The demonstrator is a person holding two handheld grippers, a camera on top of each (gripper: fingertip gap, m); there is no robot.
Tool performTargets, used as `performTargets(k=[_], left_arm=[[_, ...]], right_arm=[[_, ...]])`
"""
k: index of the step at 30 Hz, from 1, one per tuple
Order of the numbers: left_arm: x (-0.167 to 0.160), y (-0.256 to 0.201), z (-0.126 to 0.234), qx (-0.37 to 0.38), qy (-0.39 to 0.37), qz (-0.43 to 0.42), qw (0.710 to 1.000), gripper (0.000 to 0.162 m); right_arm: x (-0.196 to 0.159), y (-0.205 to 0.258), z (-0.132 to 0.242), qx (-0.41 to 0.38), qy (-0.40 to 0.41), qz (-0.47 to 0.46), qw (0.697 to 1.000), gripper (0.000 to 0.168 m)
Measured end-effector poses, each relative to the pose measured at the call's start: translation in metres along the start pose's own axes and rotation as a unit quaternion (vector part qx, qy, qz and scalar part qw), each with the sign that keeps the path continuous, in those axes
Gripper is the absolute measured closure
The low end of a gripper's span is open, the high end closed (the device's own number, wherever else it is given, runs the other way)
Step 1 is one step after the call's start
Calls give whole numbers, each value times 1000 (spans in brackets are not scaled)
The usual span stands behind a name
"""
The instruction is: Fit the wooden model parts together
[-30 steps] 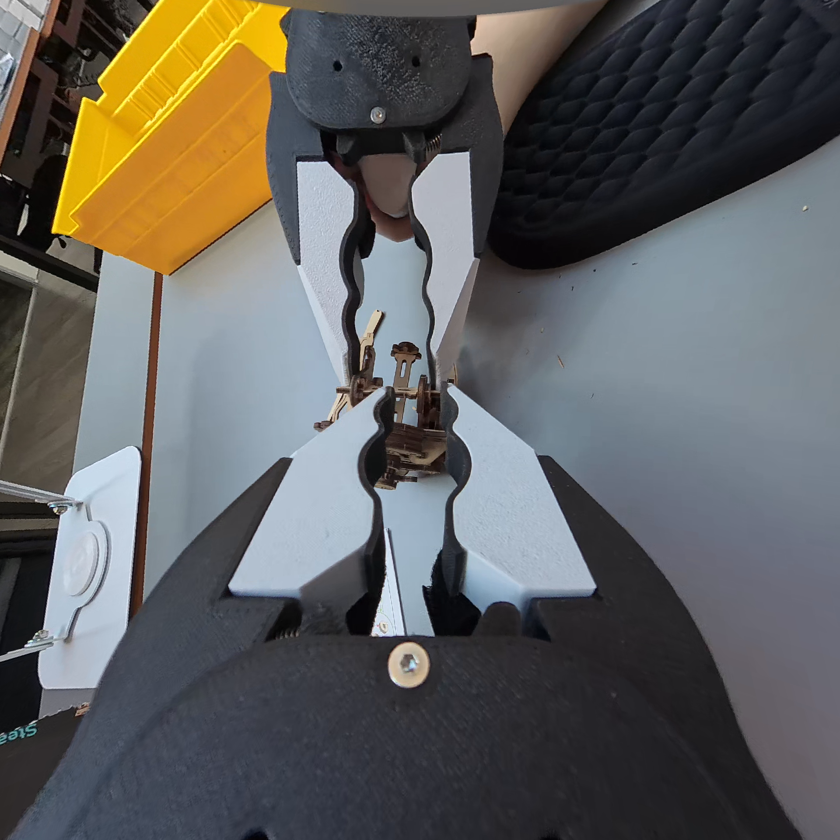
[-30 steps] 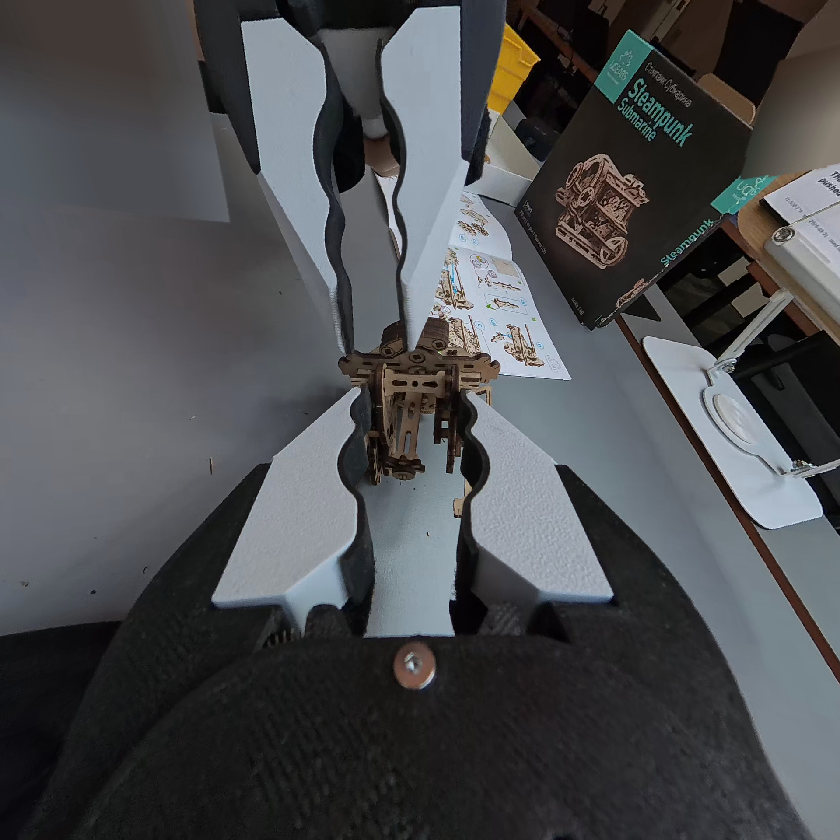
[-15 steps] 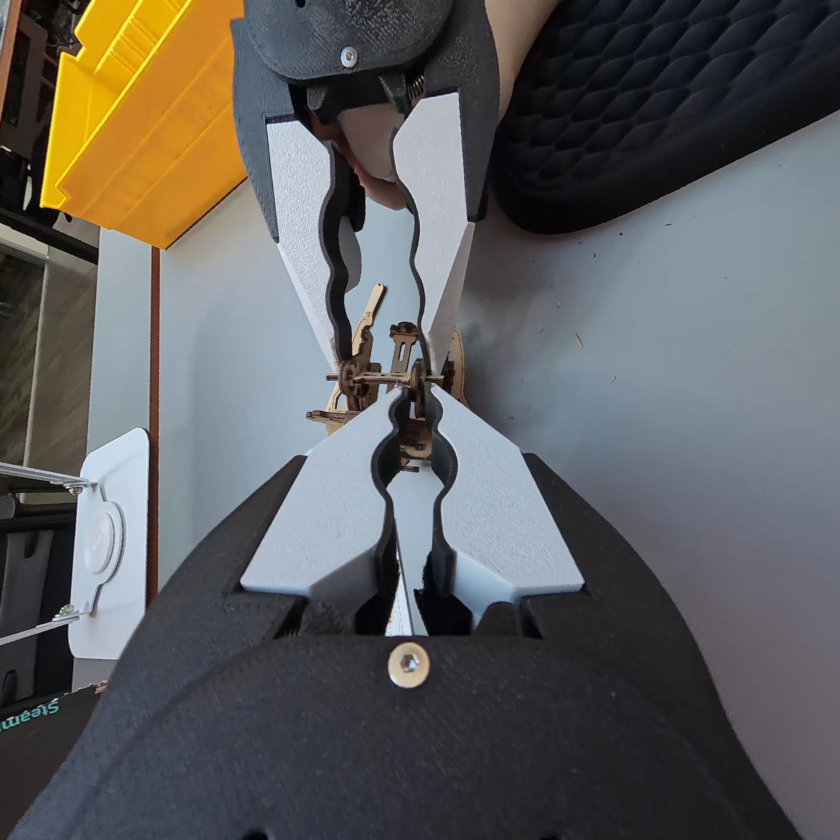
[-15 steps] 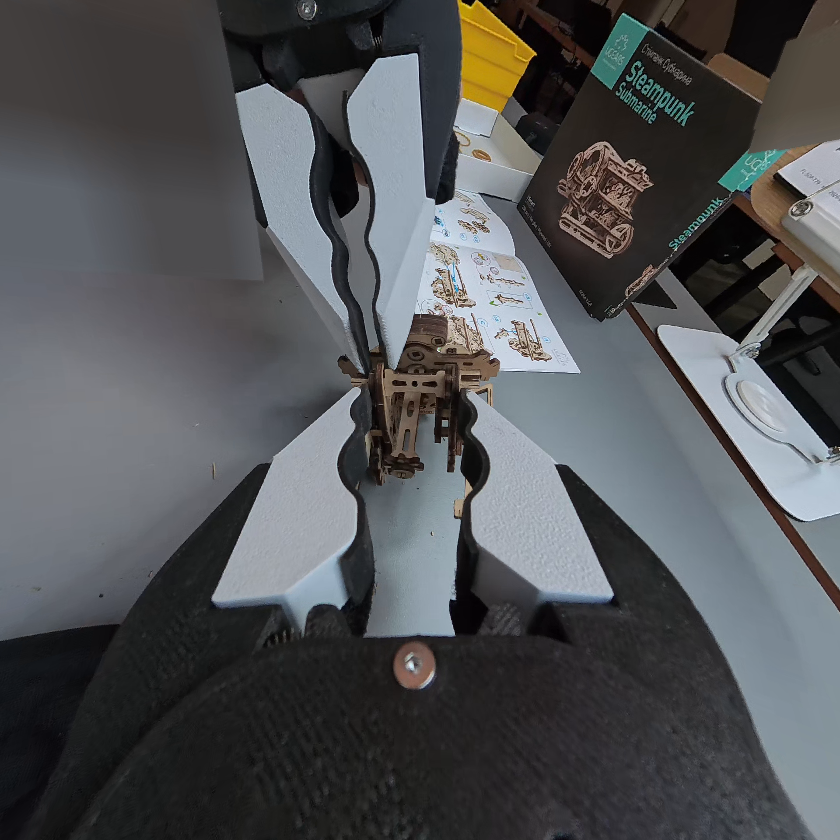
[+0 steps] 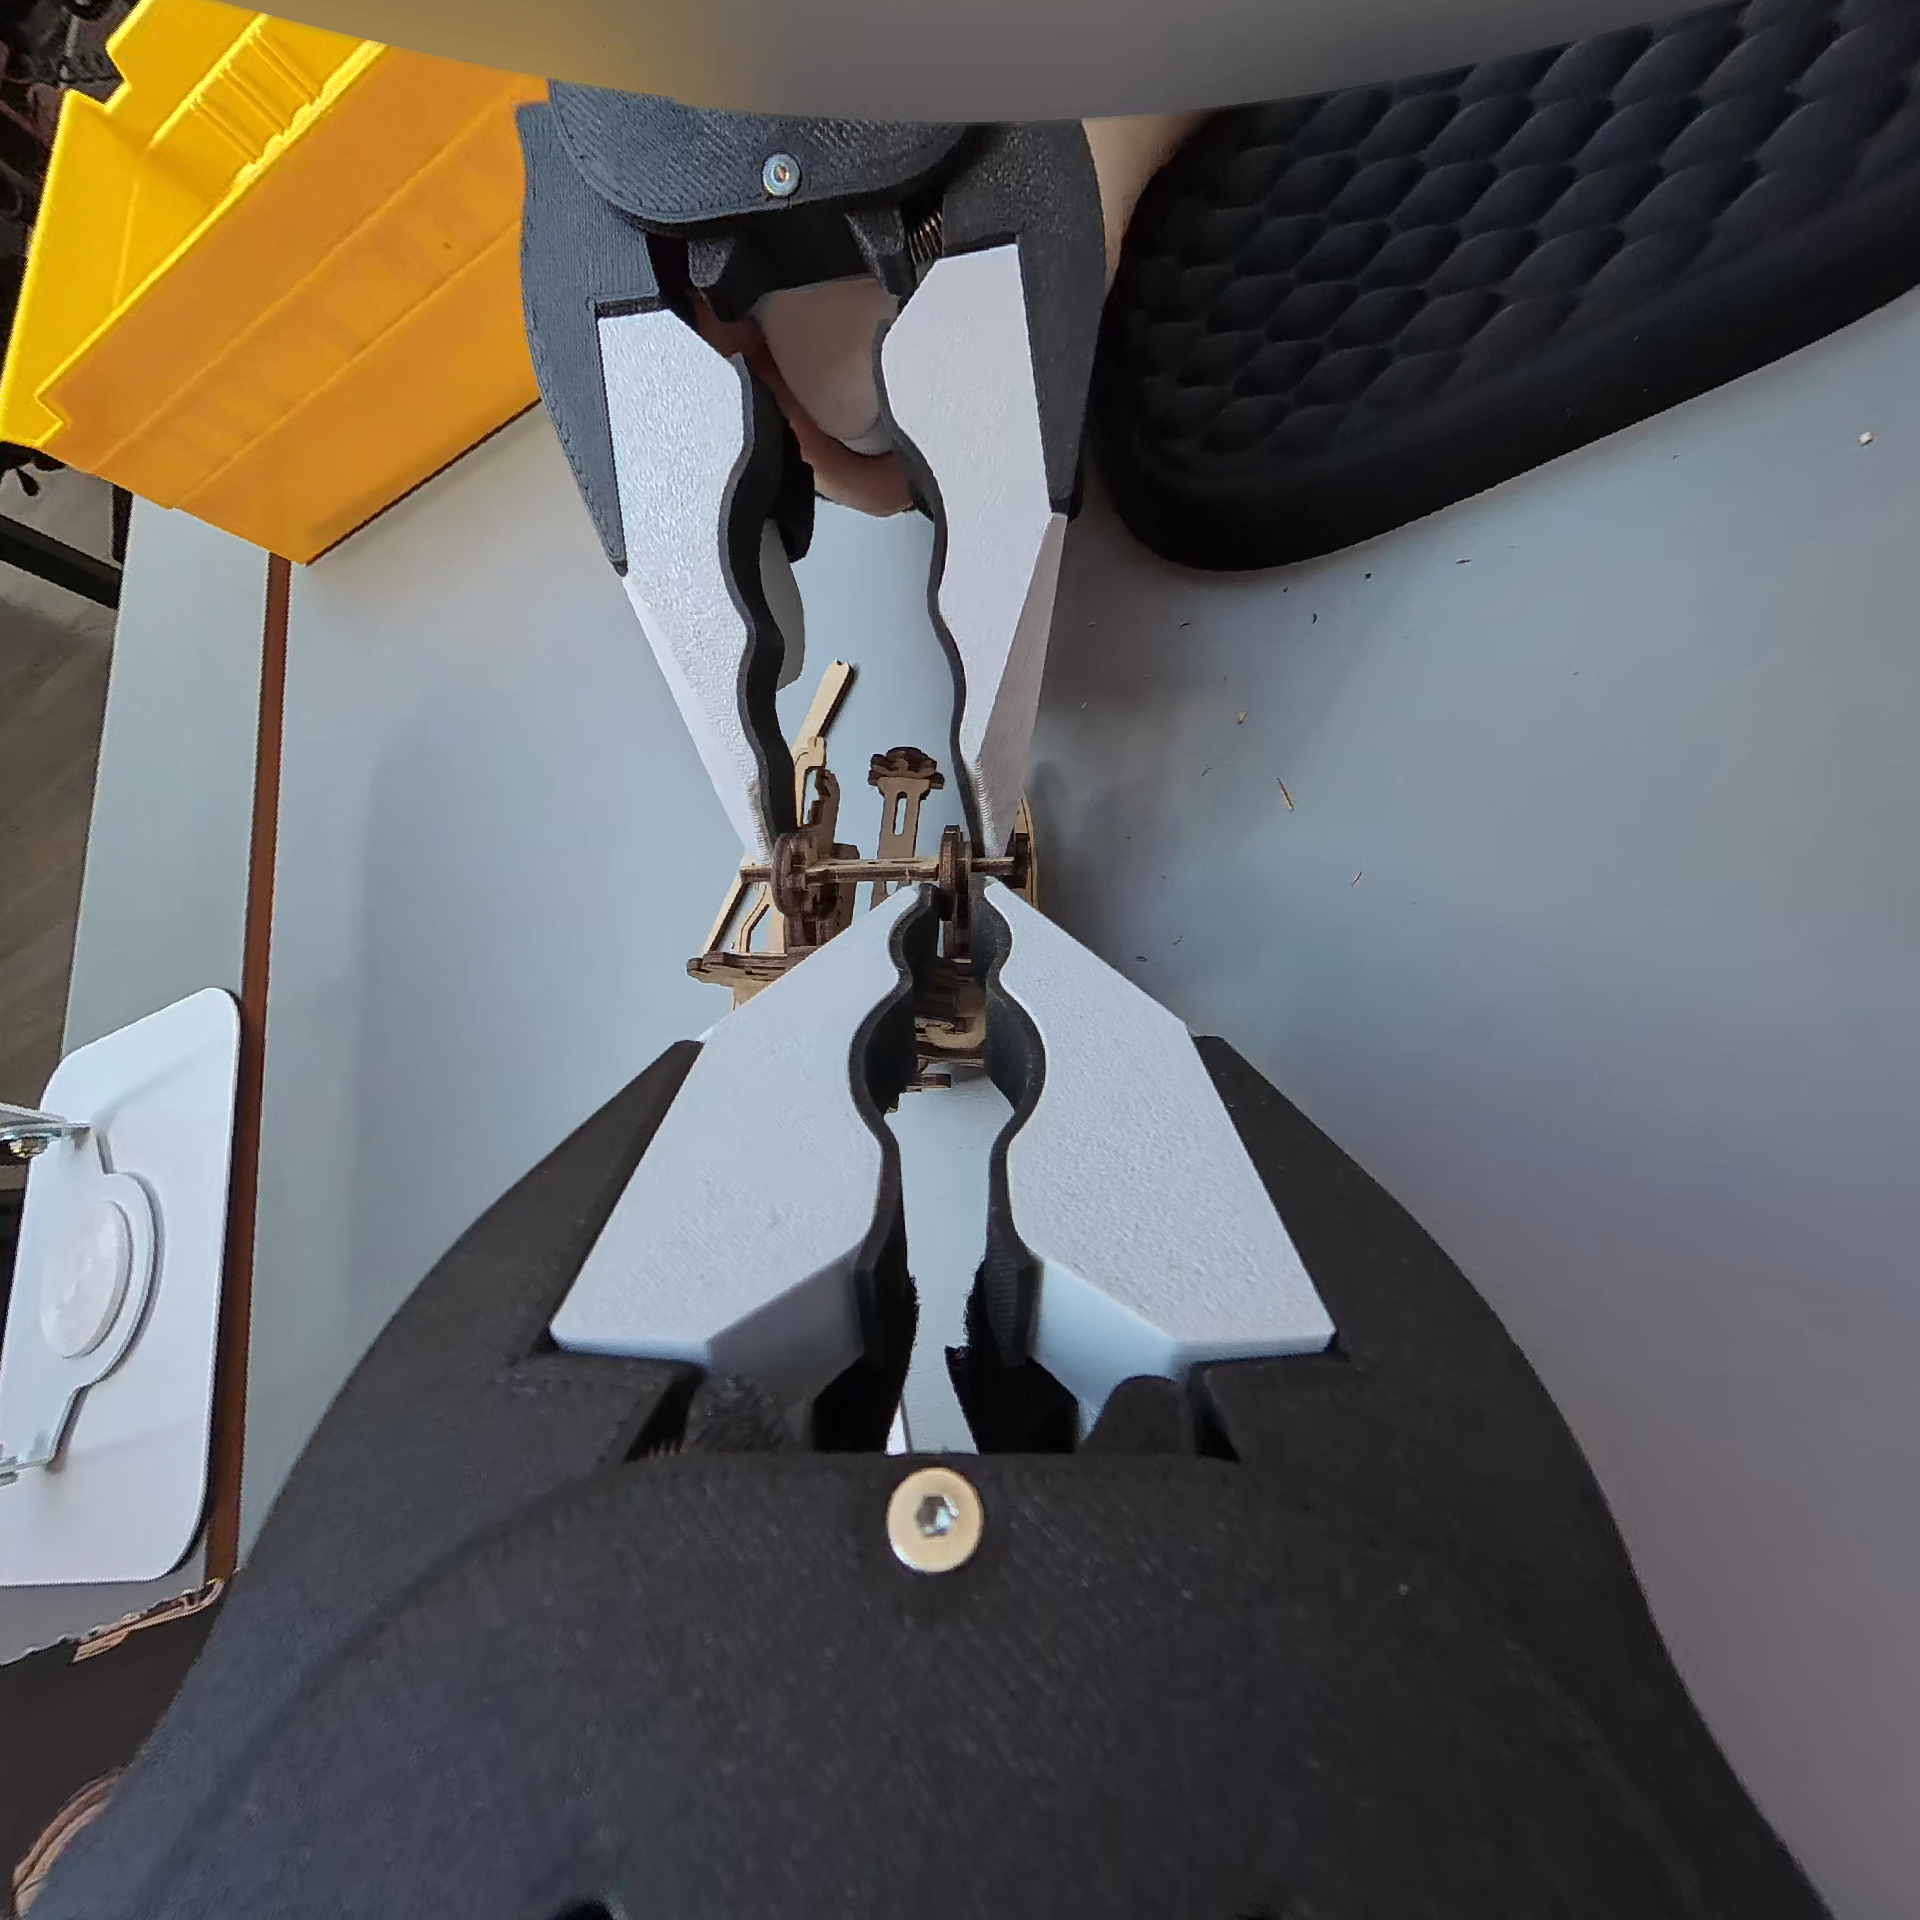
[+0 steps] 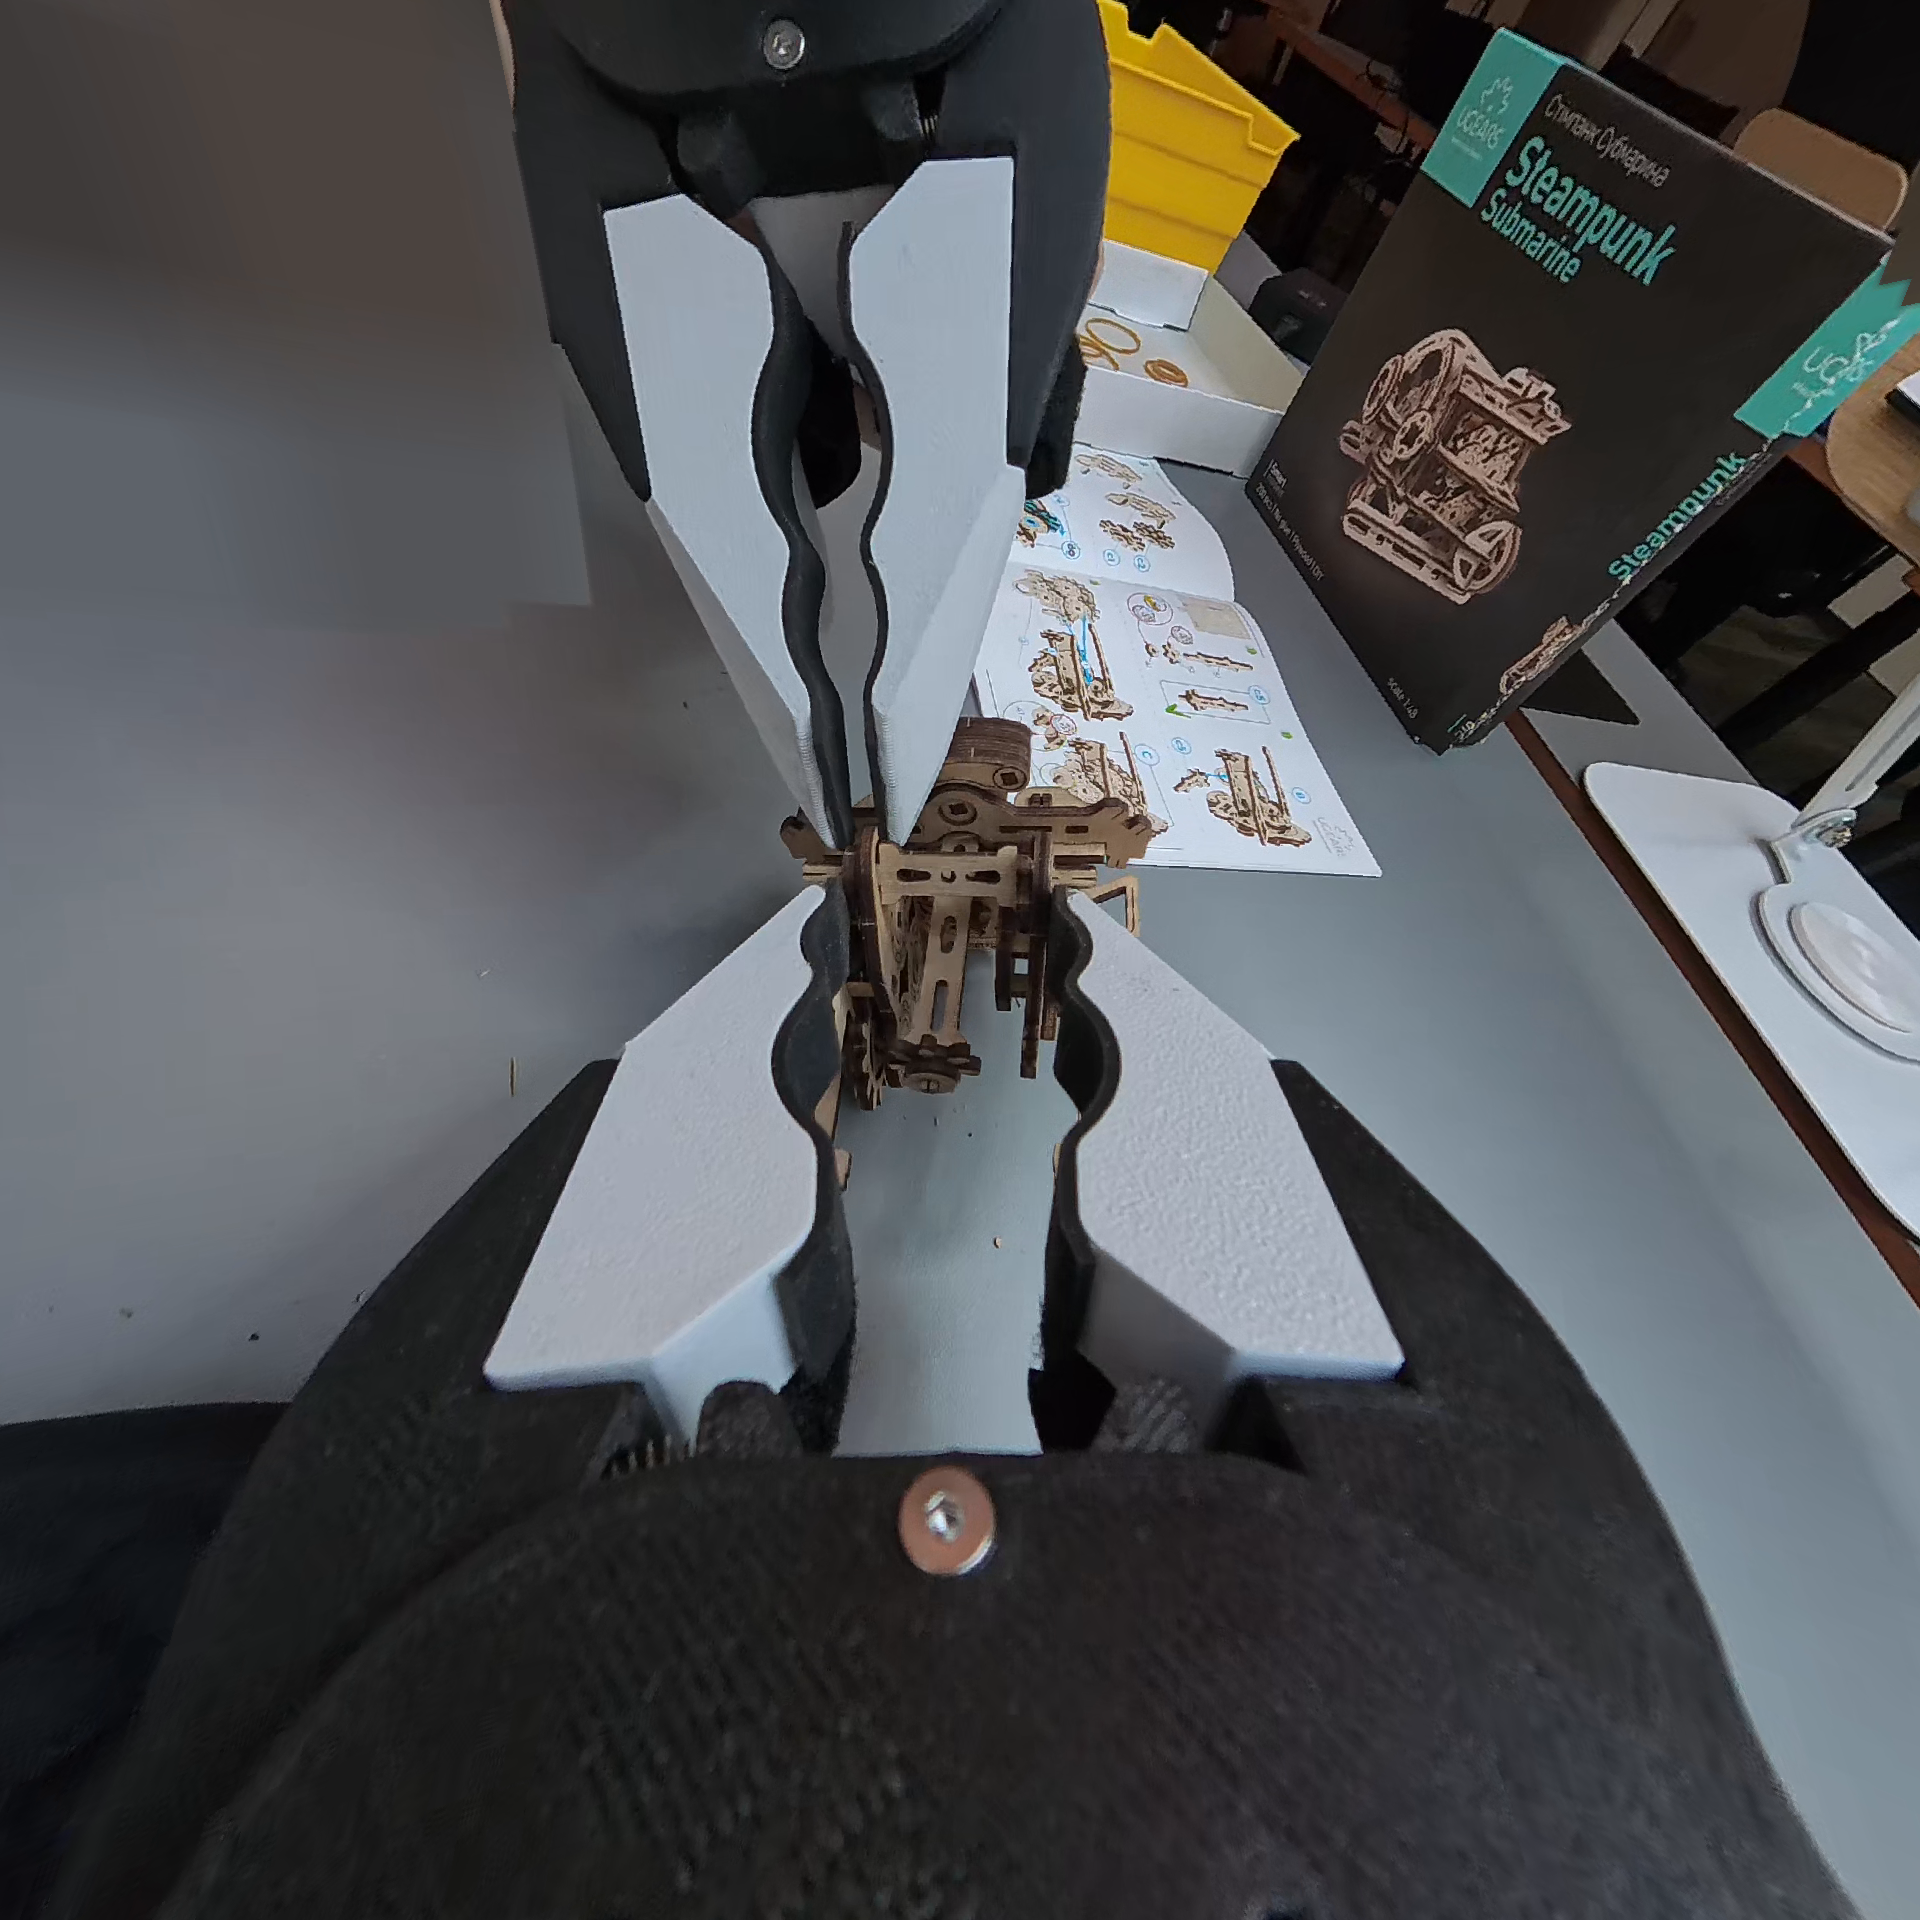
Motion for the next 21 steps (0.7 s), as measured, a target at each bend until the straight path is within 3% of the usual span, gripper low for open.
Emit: performTargets(k=[7,16,21], left_arm=[[-1,5,1,-21,-20,17,999,160],[-3,10,0,-2,-19,31,999,162],[-4,13,0,7,-24,58,998,162]], right_arm=[[2,-6,0,33,5,11,999,132],[1,-11,2,-22,-5,30,999,124],[5,-2,13,-32,-30,71,997,154]])
Point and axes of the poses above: each gripper's, where its closed fingertips meet, z back along the fingers, x out of its top, y = z × x across the jaws, the point moved 9 cm from there along z, back along the fingers, and after that the axes turned 6 degrees about -x, right-handed, at the moved point
